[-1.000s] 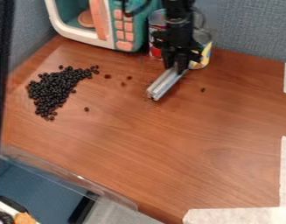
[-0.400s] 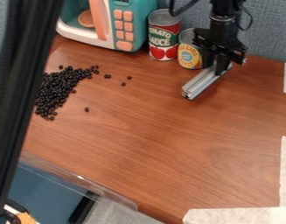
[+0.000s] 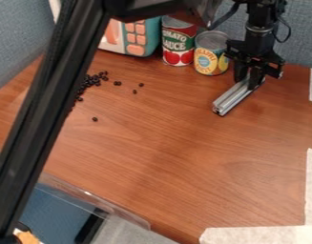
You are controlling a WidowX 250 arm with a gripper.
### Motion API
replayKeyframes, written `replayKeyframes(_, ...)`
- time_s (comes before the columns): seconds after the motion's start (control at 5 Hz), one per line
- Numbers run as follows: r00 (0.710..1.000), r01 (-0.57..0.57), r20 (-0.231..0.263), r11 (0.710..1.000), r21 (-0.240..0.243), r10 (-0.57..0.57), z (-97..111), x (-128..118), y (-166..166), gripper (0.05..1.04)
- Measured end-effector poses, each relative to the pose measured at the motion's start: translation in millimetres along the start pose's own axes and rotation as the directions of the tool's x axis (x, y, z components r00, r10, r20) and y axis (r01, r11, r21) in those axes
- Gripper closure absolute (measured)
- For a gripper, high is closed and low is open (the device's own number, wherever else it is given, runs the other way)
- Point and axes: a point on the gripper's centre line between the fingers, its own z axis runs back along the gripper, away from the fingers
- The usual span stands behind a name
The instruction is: Sweep into pile
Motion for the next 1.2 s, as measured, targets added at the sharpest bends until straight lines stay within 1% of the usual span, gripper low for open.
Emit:
replayKeyframes(0.2,0.997,-0.071,0.016,0.997,0.013,0.071,-3.7,-4.8,0.8,0.745)
replayKeyframes(0.4,0.989,-0.143,0.024,0.989,0.031,0.143,-5.7,-18.4,2.9,0.745)
replayKeyframes(0.6,0.979,-0.204,0.025,0.977,0.057,0.203,-3.4,-38.5,11.8,0.745)
replayKeyframes(0.8,0.971,-0.240,0.008,0.967,0.085,0.240,-0.8,-62.6,19.1,0.745)
replayKeyframes(1.0,0.956,-0.291,0.006,0.949,0.119,0.292,3.8,-88.8,36.2,0.745)
replayKeyframes(1.2,0.940,-0.340,0.011,0.930,0.141,0.342,6.0,-109.7,57.3,0.745)
